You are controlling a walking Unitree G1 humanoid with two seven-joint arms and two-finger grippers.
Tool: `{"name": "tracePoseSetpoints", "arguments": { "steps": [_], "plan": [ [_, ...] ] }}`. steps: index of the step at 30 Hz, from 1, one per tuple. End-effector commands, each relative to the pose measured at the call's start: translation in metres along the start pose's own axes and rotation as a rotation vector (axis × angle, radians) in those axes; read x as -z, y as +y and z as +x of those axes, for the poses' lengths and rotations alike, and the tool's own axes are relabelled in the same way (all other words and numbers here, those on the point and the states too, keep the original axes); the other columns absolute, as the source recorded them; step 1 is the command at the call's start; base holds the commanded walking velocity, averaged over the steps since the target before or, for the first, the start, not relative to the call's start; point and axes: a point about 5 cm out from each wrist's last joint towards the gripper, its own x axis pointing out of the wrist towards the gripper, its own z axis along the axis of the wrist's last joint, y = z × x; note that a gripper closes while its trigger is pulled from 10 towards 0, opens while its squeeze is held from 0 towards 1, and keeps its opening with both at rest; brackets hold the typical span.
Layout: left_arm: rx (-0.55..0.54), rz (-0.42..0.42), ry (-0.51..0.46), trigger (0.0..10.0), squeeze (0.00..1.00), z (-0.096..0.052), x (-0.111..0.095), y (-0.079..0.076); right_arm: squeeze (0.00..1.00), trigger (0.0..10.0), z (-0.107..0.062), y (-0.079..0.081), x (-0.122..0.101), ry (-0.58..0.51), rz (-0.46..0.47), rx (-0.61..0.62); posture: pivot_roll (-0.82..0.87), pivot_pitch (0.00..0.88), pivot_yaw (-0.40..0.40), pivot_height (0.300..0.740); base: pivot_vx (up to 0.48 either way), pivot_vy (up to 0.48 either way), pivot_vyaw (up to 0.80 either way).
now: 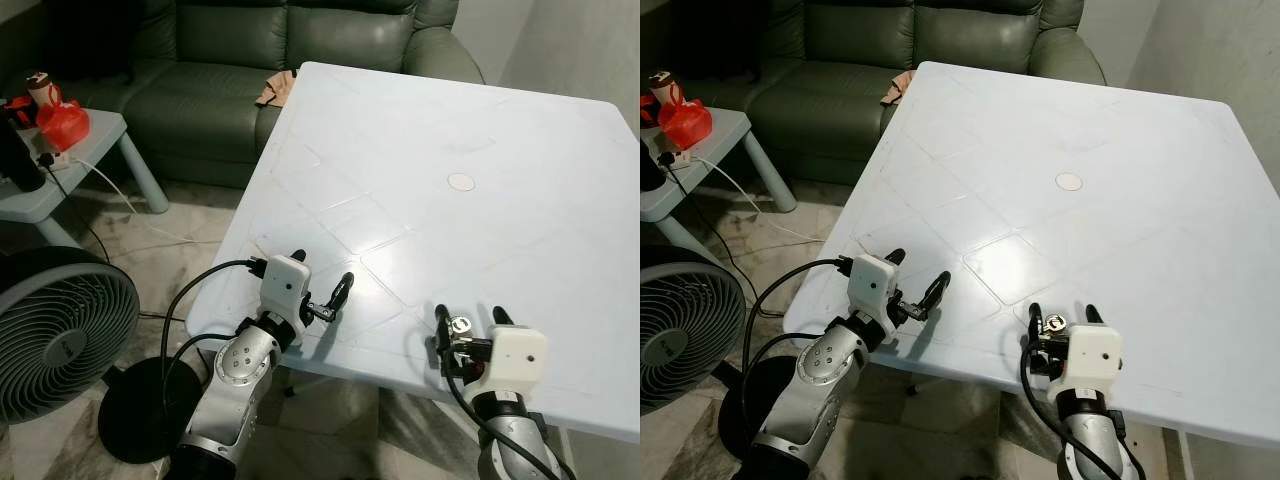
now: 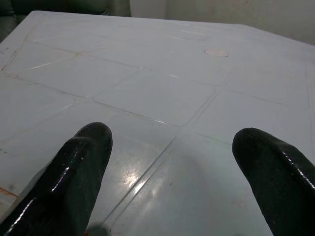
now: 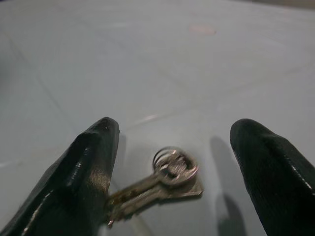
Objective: Hang keys on a hook
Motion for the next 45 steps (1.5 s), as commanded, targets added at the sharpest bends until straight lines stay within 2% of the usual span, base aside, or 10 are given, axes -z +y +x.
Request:
{"name": "tracePoseSetpoints", "arguments": {
  "steps": [1,11,17,21,23,25,27,28,30,45],
  "plan": [
    [0.003,0.006,0.001,10.0,0.00,0.000,-0.001,-0.001,0.00,10.0,-0.002,0.002,0.001,0.036,0.010,-0.004,-0.12,0.143,-0.003,0.740,0.000,0.000,0.00],
    [0.006,0.004,0.001,10.0,0.00,-0.001,-0.002,-0.003,0.00,10.0,0.006,0.013,0.003,0.122,0.027,0.015,-0.11,0.141,-0.010,0.740,0.000,0.000,0.00],
    [0.121,0.025,0.019,10.0,0.00,-0.004,0.002,-0.018,0.00,10.0,0.007,0.011,0.001,0.121,0.037,0.028,-0.11,0.135,-0.008,0.740,0.000,0.000,0.00],
    [0.252,0.069,0.033,10.0,0.00,-0.010,0.006,-0.038,0.00,10.0,0.007,0.008,0.001,0.123,0.035,0.038,-0.11,0.134,-0.003,0.740,0.000,0.000,0.00],
    [0.251,0.054,0.038,10.0,0.00,-0.010,0.007,-0.039,0.00,8.3,0.006,0.006,0.001,0.125,0.036,0.045,-0.12,0.133,0.001,0.740,0.000,0.000,0.00],
    [0.254,0.054,0.040,10.0,0.00,-0.010,0.007,-0.040,0.00,8.2,0.006,0.005,0.001,0.125,0.036,0.048,-0.12,0.133,0.001,0.740,0.000,0.000,0.00],
    [0.260,0.051,0.042,10.0,0.00,-0.010,0.007,-0.040,0.00,6.7,0.005,0.004,0.001,0.127,0.036,0.049,-0.12,0.133,0.001,0.740,0.000,0.000,0.00],
    [0.260,0.051,0.042,10.0,0.00,-0.010,0.007,-0.040,0.00,6.7,0.005,0.004,0.001,0.127,0.036,0.049,-0.12,0.133,0.001,0.740,0.000,0.000,0.00],
    [0.264,0.050,0.044,10.0,0.00,-0.011,0.007,-0.041,0.00,0.0,0.004,0.004,0.001,0.128,0.039,0.042,-0.12,0.133,0.001,0.740,0.000,0.000,0.00],
    [0.247,0.052,0.043,10.0,0.00,-0.011,0.005,-0.038,0.00,0.0,0.005,0.005,0.001,0.134,0.047,0.044,-0.12,0.137,-0.001,0.740,0.000,0.000,0.00]
  ]
}}
